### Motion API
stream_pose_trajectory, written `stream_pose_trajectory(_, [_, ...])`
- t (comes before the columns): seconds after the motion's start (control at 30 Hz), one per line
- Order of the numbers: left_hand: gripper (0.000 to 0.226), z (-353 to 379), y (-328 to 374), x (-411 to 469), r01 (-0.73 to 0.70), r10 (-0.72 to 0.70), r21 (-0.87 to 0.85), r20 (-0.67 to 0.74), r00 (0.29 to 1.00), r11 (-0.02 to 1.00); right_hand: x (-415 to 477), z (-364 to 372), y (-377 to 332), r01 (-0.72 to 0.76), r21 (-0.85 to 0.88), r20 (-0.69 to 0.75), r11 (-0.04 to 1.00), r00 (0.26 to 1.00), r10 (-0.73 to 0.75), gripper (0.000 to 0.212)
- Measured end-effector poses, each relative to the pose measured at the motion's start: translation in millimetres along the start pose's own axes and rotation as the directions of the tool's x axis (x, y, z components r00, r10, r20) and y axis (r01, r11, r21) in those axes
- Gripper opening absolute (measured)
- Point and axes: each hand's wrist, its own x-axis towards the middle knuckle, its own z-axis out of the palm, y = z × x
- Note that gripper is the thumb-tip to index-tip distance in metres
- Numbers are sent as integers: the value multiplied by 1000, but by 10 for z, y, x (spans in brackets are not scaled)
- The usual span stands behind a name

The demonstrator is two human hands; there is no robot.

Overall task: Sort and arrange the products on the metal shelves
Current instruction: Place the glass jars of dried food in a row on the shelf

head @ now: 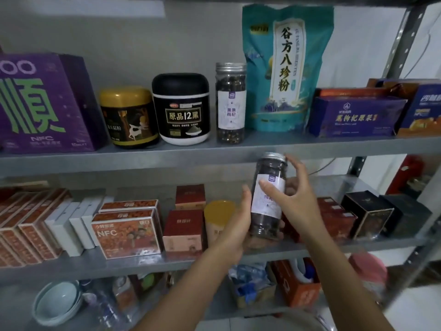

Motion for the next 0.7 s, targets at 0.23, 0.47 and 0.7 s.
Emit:
stream_pose_trajectory(0.23, [76, 93, -570, -184, 430, -446, -279, 6, 895, 859, -83, 81, 604, -730, 499, 396, 468, 672, 626, 52])
stream_pose_trajectory(0.47, [79, 129, -670, -361, 560, -602, -396, 24, 798, 727, -198, 257, 1018, -826, 513, 464, 233, 495, 734, 46])
stream_pose_trajectory(0.7, [75, 17, -696, -363, 560, -582, -353, 53, 811, 749, -171, 310, 944, -826, 511, 446, 238, 491, 748, 44])
